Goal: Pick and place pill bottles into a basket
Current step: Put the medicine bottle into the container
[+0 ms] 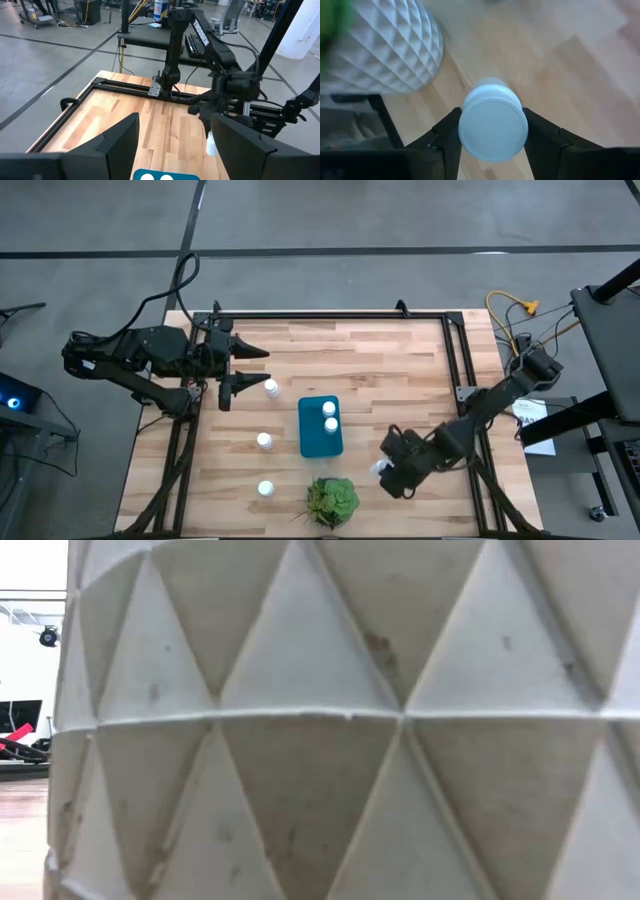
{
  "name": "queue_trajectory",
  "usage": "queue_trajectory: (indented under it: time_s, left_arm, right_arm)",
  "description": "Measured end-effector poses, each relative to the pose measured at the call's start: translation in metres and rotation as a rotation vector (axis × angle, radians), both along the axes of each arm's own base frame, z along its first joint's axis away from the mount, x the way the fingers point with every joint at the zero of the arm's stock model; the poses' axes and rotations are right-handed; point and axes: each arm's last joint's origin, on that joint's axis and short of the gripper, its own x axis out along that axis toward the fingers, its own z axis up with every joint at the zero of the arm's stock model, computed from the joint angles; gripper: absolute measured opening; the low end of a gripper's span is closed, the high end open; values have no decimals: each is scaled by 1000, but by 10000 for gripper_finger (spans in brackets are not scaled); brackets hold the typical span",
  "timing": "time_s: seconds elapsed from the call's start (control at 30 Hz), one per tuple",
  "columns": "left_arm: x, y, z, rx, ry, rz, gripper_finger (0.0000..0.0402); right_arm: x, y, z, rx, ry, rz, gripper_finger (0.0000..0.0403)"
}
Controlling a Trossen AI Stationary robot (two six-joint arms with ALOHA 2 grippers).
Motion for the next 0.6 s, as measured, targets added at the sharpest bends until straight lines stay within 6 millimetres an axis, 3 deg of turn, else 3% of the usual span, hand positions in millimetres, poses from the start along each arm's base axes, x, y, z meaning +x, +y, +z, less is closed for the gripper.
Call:
queue_trajectory:
  time_s: [0.6]
  left_arm:
    - [-4,1,4,-12,-32,1,231]
  right_arm:
    - [6,-77,72,-138,-262,74,156]
